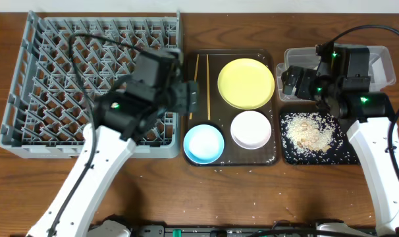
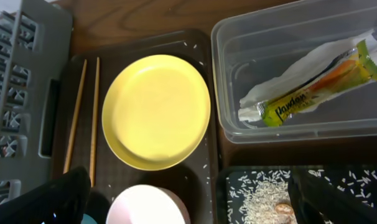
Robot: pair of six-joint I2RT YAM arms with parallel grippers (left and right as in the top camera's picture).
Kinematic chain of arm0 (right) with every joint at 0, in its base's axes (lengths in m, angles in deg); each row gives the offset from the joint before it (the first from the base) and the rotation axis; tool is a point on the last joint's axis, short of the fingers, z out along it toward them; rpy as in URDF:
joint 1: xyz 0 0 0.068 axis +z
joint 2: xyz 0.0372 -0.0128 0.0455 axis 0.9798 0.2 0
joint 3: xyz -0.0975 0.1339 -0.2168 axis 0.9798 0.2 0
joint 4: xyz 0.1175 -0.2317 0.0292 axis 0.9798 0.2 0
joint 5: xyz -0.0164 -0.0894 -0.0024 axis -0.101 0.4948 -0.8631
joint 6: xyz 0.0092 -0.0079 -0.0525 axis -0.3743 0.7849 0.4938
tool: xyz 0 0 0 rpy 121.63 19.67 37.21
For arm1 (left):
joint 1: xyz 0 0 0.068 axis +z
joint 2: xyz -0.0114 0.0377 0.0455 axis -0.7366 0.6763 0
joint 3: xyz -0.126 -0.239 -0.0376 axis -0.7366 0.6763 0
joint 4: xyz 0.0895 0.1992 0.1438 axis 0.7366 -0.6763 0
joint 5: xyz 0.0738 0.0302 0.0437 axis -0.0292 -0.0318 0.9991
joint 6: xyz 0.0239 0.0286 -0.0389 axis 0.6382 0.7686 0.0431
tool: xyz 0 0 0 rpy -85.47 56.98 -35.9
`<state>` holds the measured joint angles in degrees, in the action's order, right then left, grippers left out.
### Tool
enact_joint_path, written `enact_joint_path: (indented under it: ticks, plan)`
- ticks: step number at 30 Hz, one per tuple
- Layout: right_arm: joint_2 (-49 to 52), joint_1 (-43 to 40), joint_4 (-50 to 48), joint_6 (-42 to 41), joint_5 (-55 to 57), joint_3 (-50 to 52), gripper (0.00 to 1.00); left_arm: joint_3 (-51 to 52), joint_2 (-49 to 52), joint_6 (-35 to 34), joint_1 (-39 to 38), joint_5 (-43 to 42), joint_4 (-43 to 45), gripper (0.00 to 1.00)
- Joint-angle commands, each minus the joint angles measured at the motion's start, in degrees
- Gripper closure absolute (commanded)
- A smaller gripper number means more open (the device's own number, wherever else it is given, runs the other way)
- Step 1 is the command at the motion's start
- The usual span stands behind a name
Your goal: Sort waste into correct bins and load items into the dishwasher
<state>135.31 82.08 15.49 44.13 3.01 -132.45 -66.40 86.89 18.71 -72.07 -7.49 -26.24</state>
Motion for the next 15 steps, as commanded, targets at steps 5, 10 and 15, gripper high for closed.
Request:
enact_joint_path:
  ticks: [5, 10, 15]
  plan:
    - [-0.3, -0.2, 0.1, -0.1, 0.7, -0.5, 0.01, -0.7, 2.7, -0.7, -0.5, 2.4, 8.3, 0.15]
    - [-0.3, -0.2, 0.1, -0.1, 0.7, -0.5, 0.01, -2.4, 9.5, 1.9, -0.9, 2.3, 8.2, 0.21]
    - [-0.3, -0.2, 0.1, -0.1, 0.7, -0.5, 0.01, -4.9, 16.0, 3.4, -2.6, 2.1, 9.4, 0.22]
